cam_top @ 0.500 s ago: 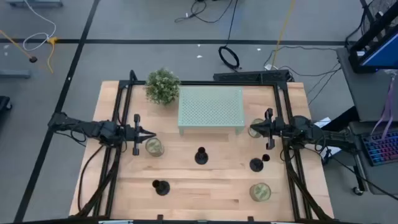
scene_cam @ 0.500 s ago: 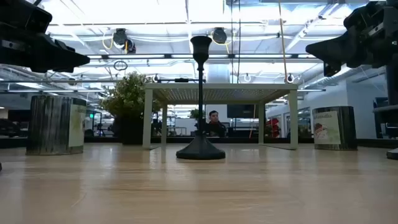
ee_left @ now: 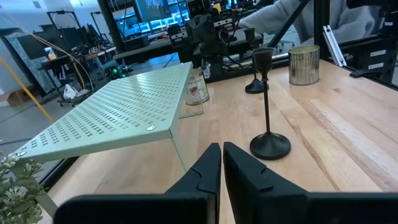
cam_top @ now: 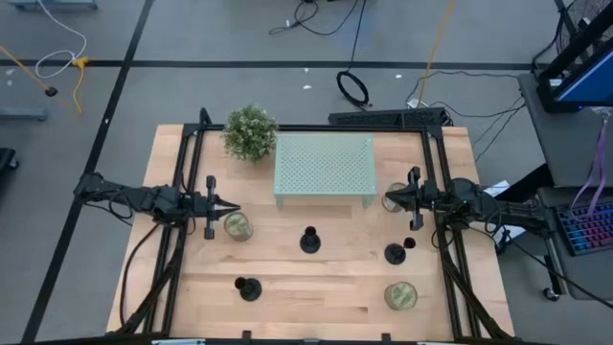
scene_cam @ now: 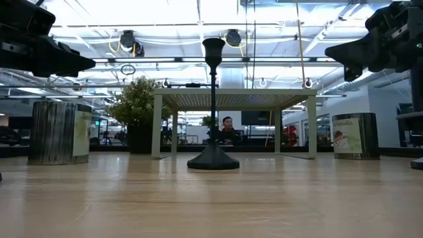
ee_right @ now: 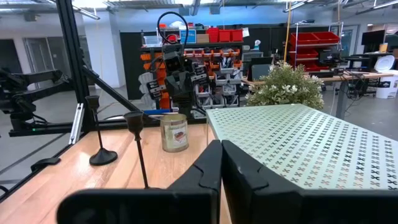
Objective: Pick & Place candle stick holders
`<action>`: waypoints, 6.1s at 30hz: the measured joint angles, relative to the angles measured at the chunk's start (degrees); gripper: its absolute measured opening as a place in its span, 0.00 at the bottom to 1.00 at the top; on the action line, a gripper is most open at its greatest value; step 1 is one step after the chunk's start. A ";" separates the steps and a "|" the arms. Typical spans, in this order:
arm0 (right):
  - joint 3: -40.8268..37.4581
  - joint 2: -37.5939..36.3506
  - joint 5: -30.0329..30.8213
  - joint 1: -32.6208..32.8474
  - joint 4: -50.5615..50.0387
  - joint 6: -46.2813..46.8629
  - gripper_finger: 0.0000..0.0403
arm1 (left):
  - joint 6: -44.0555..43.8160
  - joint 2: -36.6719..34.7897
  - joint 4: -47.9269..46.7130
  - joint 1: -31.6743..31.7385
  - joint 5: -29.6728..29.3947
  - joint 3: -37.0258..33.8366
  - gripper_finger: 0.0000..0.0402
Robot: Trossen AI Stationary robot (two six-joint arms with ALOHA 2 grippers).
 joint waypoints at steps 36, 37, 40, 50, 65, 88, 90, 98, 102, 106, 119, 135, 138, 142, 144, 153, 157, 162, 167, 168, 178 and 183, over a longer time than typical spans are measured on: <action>0.00 0.00 0.00 0.00 0.00 0.02 0.01 | -0.01 0.00 0.00 0.00 0.01 0.02 0.06; 0.00 0.00 0.00 0.02 0.00 0.00 0.01 | 0.00 0.00 0.00 0.02 0.01 0.00 0.06; -0.01 0.01 0.00 0.01 0.00 0.00 0.01 | -0.01 0.00 0.00 0.01 0.00 0.02 0.06; 0.00 0.02 0.00 0.02 0.00 0.02 0.01 | -0.01 0.00 0.00 0.01 0.00 0.00 0.06; 0.00 0.00 0.00 0.01 0.01 0.00 0.01 | -0.01 0.00 0.00 0.02 0.00 0.00 0.06; -0.01 0.01 0.00 0.00 0.01 0.01 0.01 | 0.00 0.00 0.00 0.00 0.00 0.00 0.06; 0.00 0.02 0.00 0.01 0.00 0.00 0.01 | -0.02 0.00 0.00 0.00 0.00 0.02 0.06; 0.00 0.02 0.00 0.02 -0.01 0.00 0.01 | 23.34 0.05 3.39 0.24 0.27 0.43 0.06; 0.00 0.02 0.00 0.01 0.00 0.00 0.01 | 22.99 0.02 6.33 0.24 0.03 0.48 0.06; 0.00 0.02 0.00 0.02 0.02 0.03 0.01 | 20.24 0.02 6.95 0.24 0.02 0.50 0.06; 0.00 0.02 -0.04 0.02 4.51 -1.35 0.01 | 19.30 0.00 7.06 0.24 0.02 0.50 0.06; -0.02 0.39 -0.17 0.06 6.83 4.33 0.16 | 19.26 0.00 7.06 0.24 0.02 0.52 0.06; -0.02 0.61 -1.10 0.06 6.66 6.21 0.25 | 18.09 0.00 7.19 0.24 0.46 0.52 0.06; -0.02 1.36 -6.02 0.06 6.93 5.87 0.34 | 9.92 0.02 7.51 0.24 0.48 0.52 0.06; -0.02 1.82 -7.44 0.06 7.17 6.00 0.37 | 6.24 0.00 8.02 0.24 0.54 0.55 0.06; -0.01 5.77 -8.66 0.06 10.00 5.97 0.38 | -5.52 0.02 7.21 0.24 0.93 0.61 0.06; 0.00 7.25 -13.28 0.09 10.01 6.62 0.38 | -7.79 0.02 7.20 0.24 0.98 0.61 0.06; 0.00 8.55 -16.83 0.10 12.90 7.65 0.38 | -9.02 0.02 9.14 0.29 1.35 0.61 0.06; -0.02 9.57 -27.30 0.11 20.51 7.69 0.38 | -9.20 0.91 12.52 0.28 6.17 0.61 0.07; -0.02 9.83 -29.75 0.13 21.99 7.82 0.39 | -9.19 1.57 13.86 0.28 6.54 0.61 0.08; -0.02 15.39 -34.69 4.91 26.13 7.56 0.50 | -8.87 12.41 29.01 0.28 6.60 0.61 0.35; -0.02 20.08 -35.67 10.01 26.14 5.13 0.56 | -8.86 16.08 33.39 0.28 6.57 0.61 0.43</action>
